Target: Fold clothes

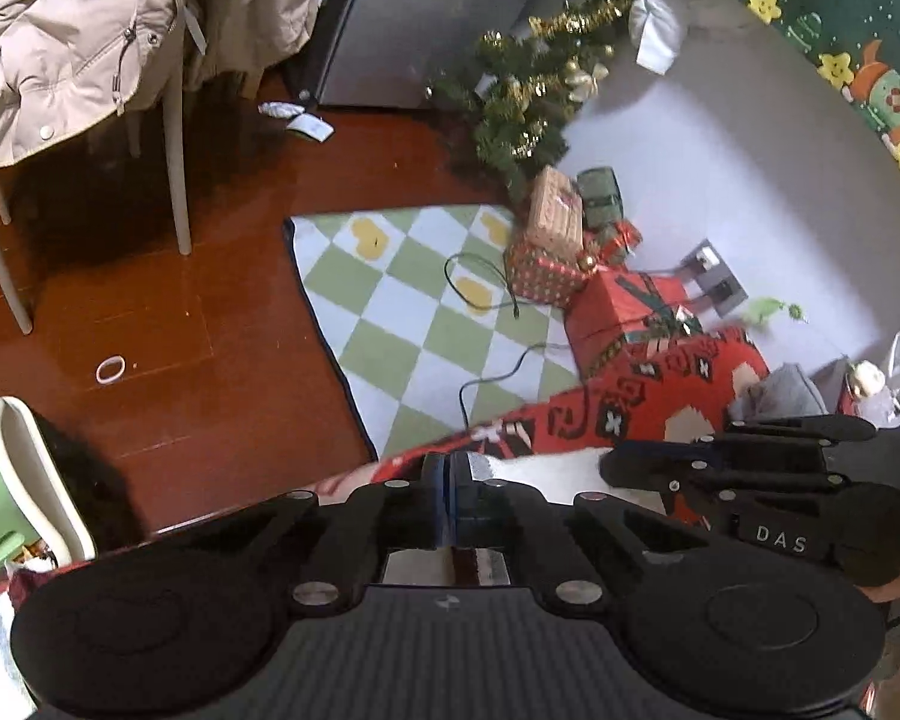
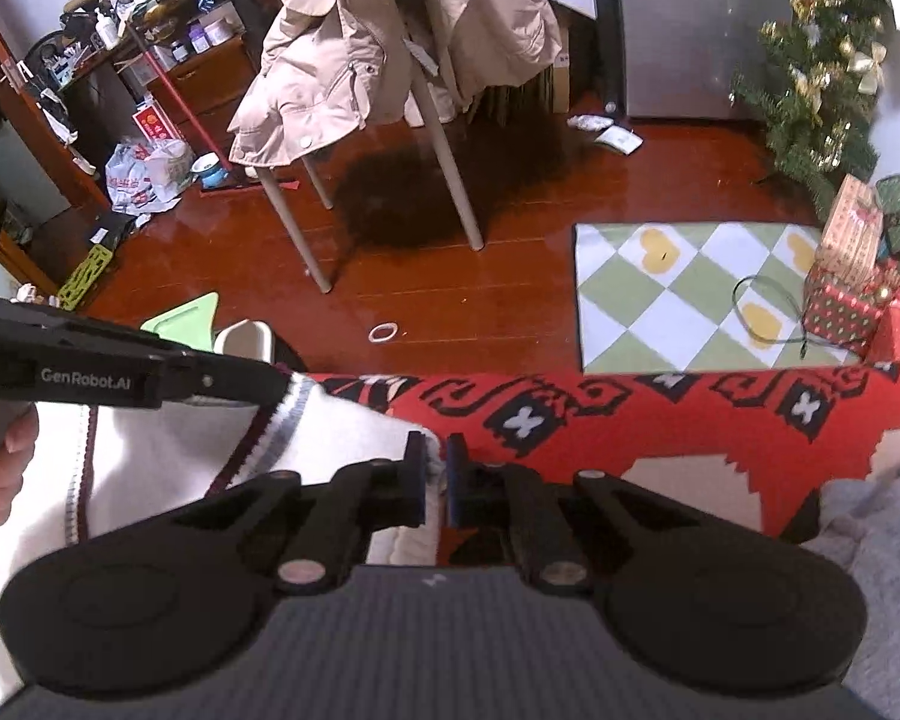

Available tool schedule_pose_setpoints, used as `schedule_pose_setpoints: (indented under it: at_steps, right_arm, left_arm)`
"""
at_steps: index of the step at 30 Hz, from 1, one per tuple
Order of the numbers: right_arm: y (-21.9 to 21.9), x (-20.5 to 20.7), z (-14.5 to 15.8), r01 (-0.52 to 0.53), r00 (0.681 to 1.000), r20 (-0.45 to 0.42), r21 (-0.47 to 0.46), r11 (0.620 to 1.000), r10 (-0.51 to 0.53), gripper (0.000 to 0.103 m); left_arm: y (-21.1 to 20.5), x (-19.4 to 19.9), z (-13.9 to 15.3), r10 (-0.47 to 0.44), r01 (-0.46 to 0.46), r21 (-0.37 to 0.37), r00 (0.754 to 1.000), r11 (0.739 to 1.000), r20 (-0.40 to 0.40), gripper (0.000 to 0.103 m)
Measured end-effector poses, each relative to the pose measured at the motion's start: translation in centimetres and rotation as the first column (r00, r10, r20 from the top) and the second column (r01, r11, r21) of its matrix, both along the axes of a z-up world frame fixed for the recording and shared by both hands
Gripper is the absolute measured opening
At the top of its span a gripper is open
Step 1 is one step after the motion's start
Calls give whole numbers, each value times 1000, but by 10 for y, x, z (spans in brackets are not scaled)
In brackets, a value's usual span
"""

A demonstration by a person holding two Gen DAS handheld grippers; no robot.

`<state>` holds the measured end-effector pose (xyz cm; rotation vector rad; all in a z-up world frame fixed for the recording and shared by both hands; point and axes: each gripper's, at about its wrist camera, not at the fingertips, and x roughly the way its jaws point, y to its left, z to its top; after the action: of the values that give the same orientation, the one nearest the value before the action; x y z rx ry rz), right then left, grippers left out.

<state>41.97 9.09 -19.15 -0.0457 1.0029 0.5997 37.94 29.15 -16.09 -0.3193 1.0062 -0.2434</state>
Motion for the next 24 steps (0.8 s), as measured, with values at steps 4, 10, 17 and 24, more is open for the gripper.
schedule_pose_setpoints:
  at_steps: [4, 10, 17, 24]
  right_arm:
    - [1, 3, -5, 6, 1000, 1, -11, 1000, -6, 6]
    - [-9, 3, 3, 38, 999, 2, 11, 999, -38, 22]
    - [-45, -23, 36, 66, 998, 11, 54, 996, -67, 23]
    - [-62, -121, 58, 18, 1000, -4, 32, 999, -18, 23]
  left_arm:
    - [-3, 2, -2, 8, -8, 33, 1000, 999, 10, 1]
    - [12, -3, 12, 96, -97, 31, 995, 995, 27, 17]
    - [5, -44, 41, 68, -71, 63, 997, 996, 43, 19]
    - [-27, -141, 47, 131, -131, 3, 991, 991, 3, 19]
